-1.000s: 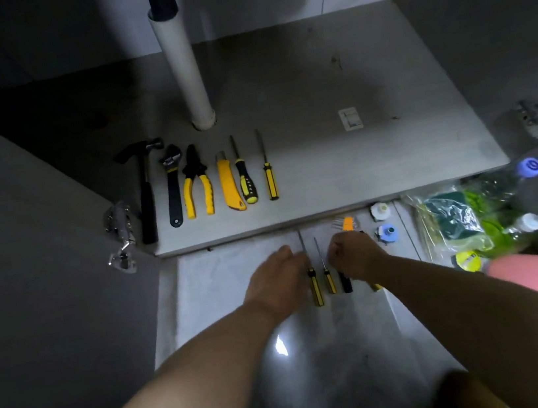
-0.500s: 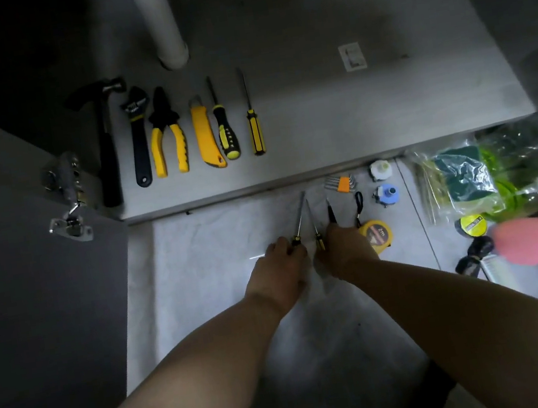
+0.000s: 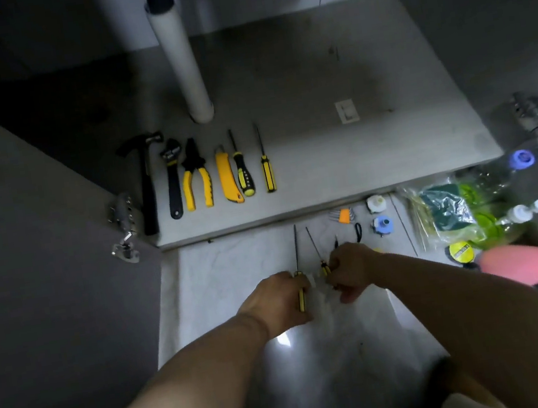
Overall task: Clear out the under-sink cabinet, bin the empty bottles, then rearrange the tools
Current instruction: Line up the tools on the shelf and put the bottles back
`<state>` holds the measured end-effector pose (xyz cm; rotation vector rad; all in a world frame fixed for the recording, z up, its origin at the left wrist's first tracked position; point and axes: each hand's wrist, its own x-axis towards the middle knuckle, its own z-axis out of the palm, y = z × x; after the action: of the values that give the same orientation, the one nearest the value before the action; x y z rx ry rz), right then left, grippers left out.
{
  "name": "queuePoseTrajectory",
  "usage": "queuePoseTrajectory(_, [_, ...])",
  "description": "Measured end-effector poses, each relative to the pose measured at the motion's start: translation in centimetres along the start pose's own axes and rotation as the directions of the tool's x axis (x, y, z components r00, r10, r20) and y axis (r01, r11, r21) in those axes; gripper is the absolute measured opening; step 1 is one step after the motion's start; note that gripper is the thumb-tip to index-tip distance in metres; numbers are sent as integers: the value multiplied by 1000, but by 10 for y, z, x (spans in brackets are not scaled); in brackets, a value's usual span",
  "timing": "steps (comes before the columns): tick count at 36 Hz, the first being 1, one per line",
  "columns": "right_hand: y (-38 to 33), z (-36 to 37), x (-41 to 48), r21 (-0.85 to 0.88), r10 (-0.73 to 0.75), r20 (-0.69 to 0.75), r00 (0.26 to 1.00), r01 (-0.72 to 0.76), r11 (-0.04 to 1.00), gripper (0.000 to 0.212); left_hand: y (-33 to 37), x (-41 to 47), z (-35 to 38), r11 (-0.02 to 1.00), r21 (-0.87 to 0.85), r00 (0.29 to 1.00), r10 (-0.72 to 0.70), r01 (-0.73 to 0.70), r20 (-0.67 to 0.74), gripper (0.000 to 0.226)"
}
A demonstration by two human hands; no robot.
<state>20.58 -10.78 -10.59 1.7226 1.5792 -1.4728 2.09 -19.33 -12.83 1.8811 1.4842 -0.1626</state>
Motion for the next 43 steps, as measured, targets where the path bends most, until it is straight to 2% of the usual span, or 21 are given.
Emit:
queuePoseTrajectory(4, [-11,-28,-39,31,-51,-9,999,51,998,11,23,-13,-37,1000,14,999,25,-24,-42,48])
queuePoseTrajectory(7, [-14,-43,-60,148,-94,-44,995,100,984,15,38,-18,-59,999,-9,993,34,-35,-112,50])
queuePoseTrajectory(13, [-20,-68,-70,259,-145,-238,960,207,943,15,56,-9,-98,997,-77,966,12,-33,-260,52])
queuePoseTrajectory(16, [-25,-78,-62,247,-150,-330,932,239,939,13,56,6,-112,1000,-16,956,14,-19,-292,51])
queuePoseTrajectory(21, [-32,-92,-31,213,-149,-441,885,264,941,12,47,45,-132,978,210,924,82,-2,-373,43])
queuePoseTrajectory(25, [-39,-100,2,162,-163,-501,850,277,947,15,35,85,-144,949,316,913,116,15,-390,47])
queuePoseTrajectory(32, [-50,-105,48,98,-152,-589,794,257,962,17,10,129,-144,920,388,913,116,49,-390,57])
queuePoseTrajectory(43, [-73,-102,64,63,-140,-619,773,227,972,17,-1,139,-150,885,457,900,129,85,-416,54])
